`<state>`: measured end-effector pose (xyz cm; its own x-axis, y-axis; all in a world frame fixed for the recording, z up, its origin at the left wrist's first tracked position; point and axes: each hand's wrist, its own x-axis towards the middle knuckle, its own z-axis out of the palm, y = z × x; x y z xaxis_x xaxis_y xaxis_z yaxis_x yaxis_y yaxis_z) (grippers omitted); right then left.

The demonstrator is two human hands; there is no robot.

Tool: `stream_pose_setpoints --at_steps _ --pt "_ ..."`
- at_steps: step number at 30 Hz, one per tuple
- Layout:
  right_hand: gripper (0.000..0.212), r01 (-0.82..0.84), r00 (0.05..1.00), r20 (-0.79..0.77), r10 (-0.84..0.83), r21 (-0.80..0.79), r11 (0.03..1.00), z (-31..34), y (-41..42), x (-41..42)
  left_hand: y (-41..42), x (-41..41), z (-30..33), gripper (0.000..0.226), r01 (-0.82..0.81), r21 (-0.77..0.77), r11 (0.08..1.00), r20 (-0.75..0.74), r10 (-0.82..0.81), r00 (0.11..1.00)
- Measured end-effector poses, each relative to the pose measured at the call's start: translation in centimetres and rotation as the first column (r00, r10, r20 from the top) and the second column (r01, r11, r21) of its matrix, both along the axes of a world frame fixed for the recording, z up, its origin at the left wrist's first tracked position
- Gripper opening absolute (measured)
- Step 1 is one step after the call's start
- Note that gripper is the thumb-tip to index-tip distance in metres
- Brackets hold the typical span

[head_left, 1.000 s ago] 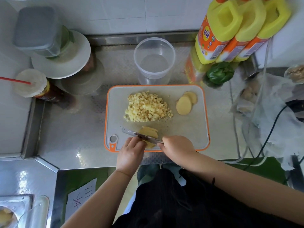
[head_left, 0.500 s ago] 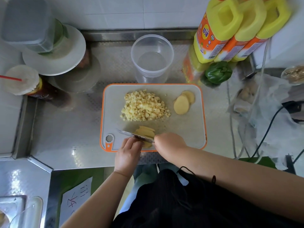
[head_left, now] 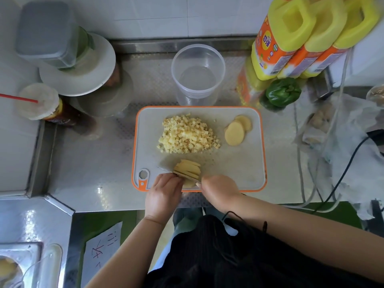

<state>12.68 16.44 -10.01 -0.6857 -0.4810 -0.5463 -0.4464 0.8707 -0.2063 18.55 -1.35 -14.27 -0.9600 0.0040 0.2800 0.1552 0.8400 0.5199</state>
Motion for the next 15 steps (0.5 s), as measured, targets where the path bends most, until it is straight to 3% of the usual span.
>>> stream_pose_setpoints --at_steps 2,4,5,6,7,9,11,15 --pt "0.012 0.003 1.000 -0.006 -0.003 0.011 1.000 0.2 -0.1 0.4 -0.2 -0.7 2.3 0.019 -0.056 0.083 0.995 -0.066 0.062 0.996" --pt "0.013 0.037 0.999 0.017 -0.037 0.010 0.999 0.3 -0.4 0.9 -0.2 -2.2 4.4 0.022 -0.068 0.105 0.992 -0.066 0.075 0.995" --pt "0.008 0.046 0.999 0.016 -0.046 0.013 0.999 0.4 -0.4 0.8 0.1 -3.4 5.5 0.025 -0.041 0.067 0.997 0.004 0.041 0.999" --pt "0.018 0.070 0.998 0.008 -0.070 0.013 0.997 0.4 -0.4 0.6 0.4 -4.8 6.2 0.029 0.024 0.008 1.000 0.150 -0.025 0.988" --pt "0.033 0.099 0.995 0.020 -0.099 0.015 0.995 0.4 -0.5 0.3 0.8 -6.2 6.6 0.033 0.122 -0.063 0.991 0.361 -0.091 0.928" --pt "0.044 0.137 0.988 0.068 -0.139 0.028 0.990 0.3 -0.5 -0.2 1.7 -8.3 6.5 0.042 0.339 -0.154 0.928 0.718 -0.131 0.684" --pt "0.039 0.142 0.988 0.062 -0.144 0.044 0.989 0.0 -0.6 0.0 2.3 -9.3 6.0 0.053 0.470 -0.154 0.869 0.825 -0.149 0.545" --pt "0.025 0.133 0.991 0.011 -0.133 0.033 0.991 0.3 -0.5 0.5 3.1 -9.7 6.2 0.058 0.530 -0.149 0.835 0.860 -0.156 0.486"
